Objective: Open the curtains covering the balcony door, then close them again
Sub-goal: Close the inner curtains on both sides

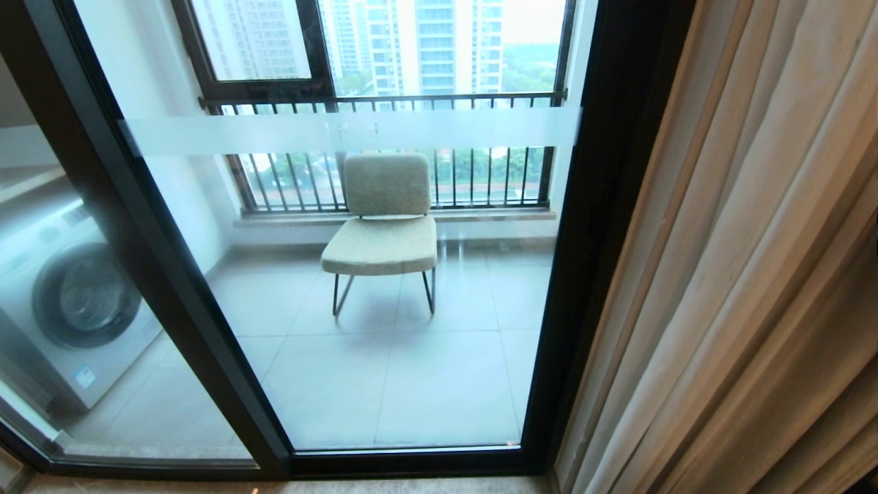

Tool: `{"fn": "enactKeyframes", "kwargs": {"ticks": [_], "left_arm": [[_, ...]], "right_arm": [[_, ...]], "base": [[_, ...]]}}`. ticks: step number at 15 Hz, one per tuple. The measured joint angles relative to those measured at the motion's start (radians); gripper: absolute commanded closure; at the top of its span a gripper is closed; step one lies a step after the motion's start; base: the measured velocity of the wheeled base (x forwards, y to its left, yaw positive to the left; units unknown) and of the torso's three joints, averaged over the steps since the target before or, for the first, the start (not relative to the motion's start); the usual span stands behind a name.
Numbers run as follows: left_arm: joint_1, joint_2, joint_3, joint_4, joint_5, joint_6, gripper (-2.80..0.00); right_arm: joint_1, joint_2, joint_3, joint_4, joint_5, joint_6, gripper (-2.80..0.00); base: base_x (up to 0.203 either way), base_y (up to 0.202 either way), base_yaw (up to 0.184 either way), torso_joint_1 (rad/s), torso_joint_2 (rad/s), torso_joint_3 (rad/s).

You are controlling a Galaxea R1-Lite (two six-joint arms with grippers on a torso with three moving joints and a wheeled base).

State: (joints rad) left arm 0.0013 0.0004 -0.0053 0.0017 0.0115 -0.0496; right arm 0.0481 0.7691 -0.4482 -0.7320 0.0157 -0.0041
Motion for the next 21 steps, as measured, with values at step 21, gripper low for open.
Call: {"fn": "enactKeyframes", "kwargs": {"ticks": [21], "left_arm": [[0.0,0.0,0.0,0.0,0.0,0.0,0.0]], "right_arm": [[-0.069,0.73,-0.578,-0.015,-0.148,-0.017,-2.8]], "base": [[0.0,0.0,0.0,0.0,0.0,0.0]]}}
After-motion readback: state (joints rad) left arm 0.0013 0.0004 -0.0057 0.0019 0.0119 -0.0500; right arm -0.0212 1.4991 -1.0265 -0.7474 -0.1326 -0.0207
